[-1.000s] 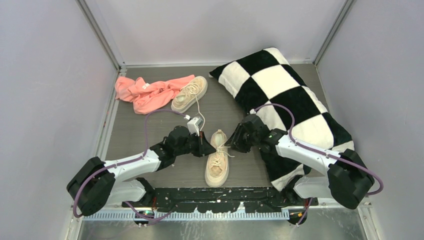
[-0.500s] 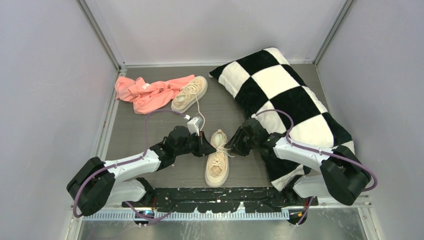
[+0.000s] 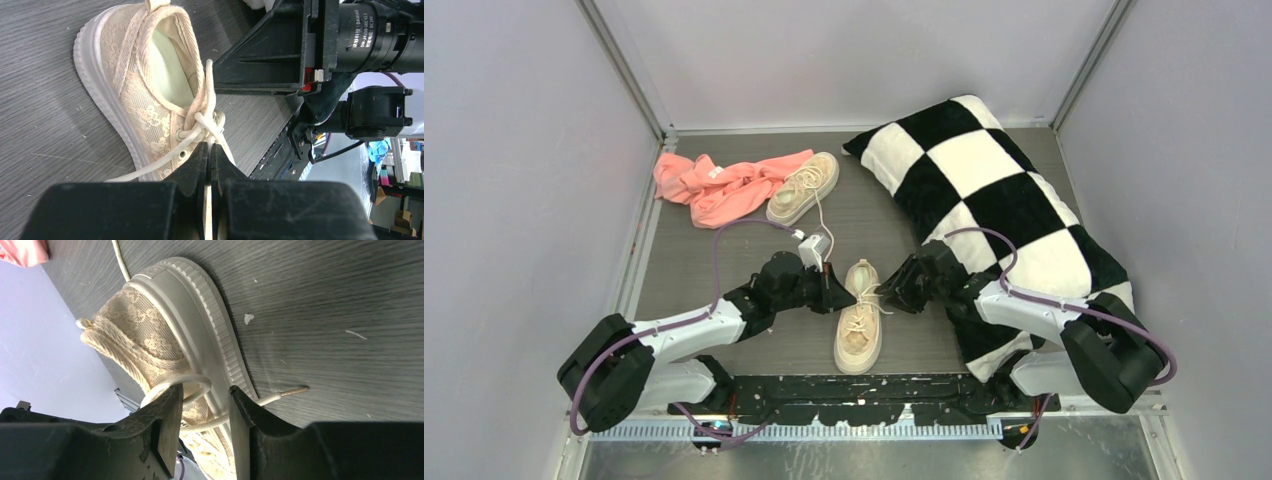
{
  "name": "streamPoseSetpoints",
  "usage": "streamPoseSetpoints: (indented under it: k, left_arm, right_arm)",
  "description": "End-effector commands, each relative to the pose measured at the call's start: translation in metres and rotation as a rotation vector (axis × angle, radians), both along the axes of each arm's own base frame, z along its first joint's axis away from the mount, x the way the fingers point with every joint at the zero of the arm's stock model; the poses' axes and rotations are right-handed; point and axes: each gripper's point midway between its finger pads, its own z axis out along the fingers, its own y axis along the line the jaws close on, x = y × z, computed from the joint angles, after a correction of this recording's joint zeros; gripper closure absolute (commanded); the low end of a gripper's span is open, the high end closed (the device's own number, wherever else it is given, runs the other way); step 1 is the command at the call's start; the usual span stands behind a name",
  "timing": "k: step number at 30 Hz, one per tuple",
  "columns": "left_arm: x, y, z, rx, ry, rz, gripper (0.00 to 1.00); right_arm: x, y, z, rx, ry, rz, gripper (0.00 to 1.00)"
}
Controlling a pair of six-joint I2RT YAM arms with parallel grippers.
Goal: Tie the shoes
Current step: Tie the shoelace on the shoe.
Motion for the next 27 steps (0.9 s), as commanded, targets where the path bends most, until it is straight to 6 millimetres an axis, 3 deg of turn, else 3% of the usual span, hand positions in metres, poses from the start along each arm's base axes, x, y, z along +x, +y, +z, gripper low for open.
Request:
streamPoseSetpoints:
  k: [1,5,11,22,27]
  left_arm:
    - [0.004,-0.006,0.014,-0.043,-0.044,-0.006,1.0]
    - [0.003,-0.005,0.013,-0.042,-0.044,-0.006,1.0]
    - [0.001,0.0,0.01,-0.034,-0.039,0.004,1.0]
    - [-0.002,0.022,0.011,0.001,-0.068,0.072,0.99]
    - [-0.003,0.027,0.007,0.015,-0.071,0.085,1.0]
  right_arm:
    - [0.008,0.013,0.009,0.099,-0.013,-0.018,0.58]
    - [0.009,0.016,0.007,0.121,-0.004,-0.023,0.66]
    - [0.012,0.009,0.009,0.114,-0.023,-0.055,0.99]
    - [0.018,-0.034,0.025,-0.097,-0.123,-0.119,0.99]
    - [0.02,-0.037,0.028,-0.117,-0.14,-0.114,0.99]
